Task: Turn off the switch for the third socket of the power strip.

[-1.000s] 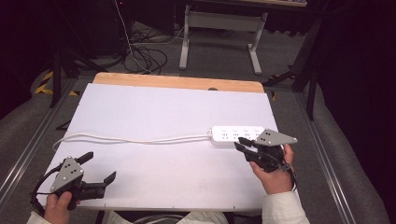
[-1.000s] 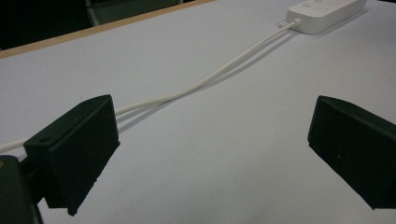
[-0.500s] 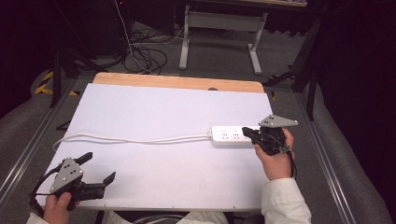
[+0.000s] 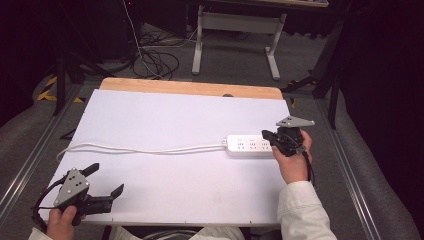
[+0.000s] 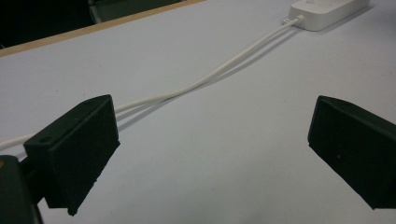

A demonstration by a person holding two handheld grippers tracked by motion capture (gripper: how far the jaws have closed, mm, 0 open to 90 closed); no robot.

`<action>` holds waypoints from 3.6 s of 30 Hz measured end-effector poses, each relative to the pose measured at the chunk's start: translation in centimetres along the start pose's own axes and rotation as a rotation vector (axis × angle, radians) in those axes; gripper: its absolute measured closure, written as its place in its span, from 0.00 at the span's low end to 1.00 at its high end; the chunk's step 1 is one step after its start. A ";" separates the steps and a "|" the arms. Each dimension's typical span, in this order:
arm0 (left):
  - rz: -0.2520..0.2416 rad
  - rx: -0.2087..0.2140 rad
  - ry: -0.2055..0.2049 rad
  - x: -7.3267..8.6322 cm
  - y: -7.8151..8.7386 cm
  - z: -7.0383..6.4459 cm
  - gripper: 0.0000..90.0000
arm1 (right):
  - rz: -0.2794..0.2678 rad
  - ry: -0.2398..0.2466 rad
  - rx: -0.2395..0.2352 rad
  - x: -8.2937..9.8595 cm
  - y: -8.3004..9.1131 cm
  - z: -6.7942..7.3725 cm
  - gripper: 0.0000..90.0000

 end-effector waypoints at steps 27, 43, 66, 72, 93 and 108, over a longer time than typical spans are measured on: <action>0.003 0.002 0.005 0.0 -0.1 0.0 0.03 | 0.183 -0.037 0.055 2.1 -5.5 -2.3 1.00; 0.007 0.005 0.007 0.1 -0.2 0.1 0.03 | 0.232 -0.034 0.065 2.6 -6.6 -2.2 1.00; 0.014 0.006 -0.001 0.1 -0.2 0.1 0.03 | 0.238 0.010 0.102 2.8 -6.8 -1.7 1.00; 0.011 0.006 0.000 0.1 -0.2 0.1 0.03 | 0.240 0.032 0.121 2.7 -6.8 -1.6 1.00; 0.010 0.011 -0.006 0.1 -0.2 0.0 0.03 | 0.277 0.038 0.147 2.5 -7.0 -1.3 1.00; 0.013 0.012 -0.005 0.1 -0.2 0.0 0.03 | 0.272 0.009 0.140 2.6 -7.0 -1.5 1.00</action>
Point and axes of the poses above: each handheld gripper's, and its own axes: y roughly backward along the jaws, x roughly out of its underside, z roughly to its left, the point moved 6 cm from there along -y, roughly forward along the jaws, and after that the axes turned 14 degrees about x, right-handed, at the moved point
